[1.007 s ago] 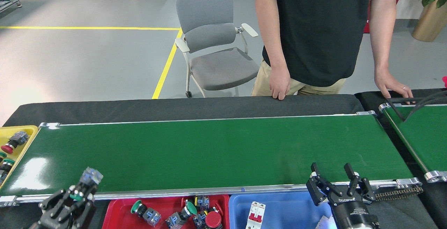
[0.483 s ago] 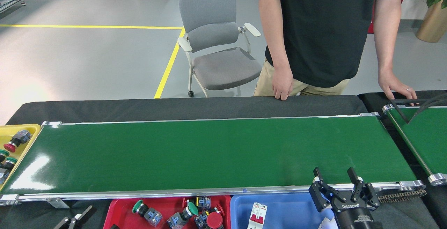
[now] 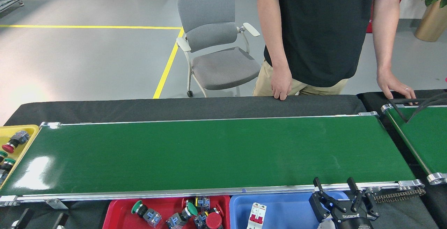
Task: Pick switch part from conveyor to tray
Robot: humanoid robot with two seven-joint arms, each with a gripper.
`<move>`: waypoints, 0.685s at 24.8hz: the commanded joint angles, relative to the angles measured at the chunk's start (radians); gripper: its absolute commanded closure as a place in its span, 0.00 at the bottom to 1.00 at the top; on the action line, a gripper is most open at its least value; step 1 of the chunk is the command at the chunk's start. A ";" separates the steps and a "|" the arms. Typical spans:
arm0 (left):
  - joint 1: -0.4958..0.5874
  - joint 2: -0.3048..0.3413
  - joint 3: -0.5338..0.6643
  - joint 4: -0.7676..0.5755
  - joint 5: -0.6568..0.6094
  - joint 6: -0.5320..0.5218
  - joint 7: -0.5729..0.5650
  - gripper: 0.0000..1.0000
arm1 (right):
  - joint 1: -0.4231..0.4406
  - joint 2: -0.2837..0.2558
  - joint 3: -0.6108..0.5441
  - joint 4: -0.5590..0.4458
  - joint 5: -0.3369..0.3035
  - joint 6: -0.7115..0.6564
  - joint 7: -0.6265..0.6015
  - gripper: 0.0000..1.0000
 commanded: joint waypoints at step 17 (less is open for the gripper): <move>-0.015 0.038 -0.003 -0.003 0.002 0.008 0.005 0.01 | 0.034 -0.007 -0.045 -0.016 0.000 0.000 -0.008 0.00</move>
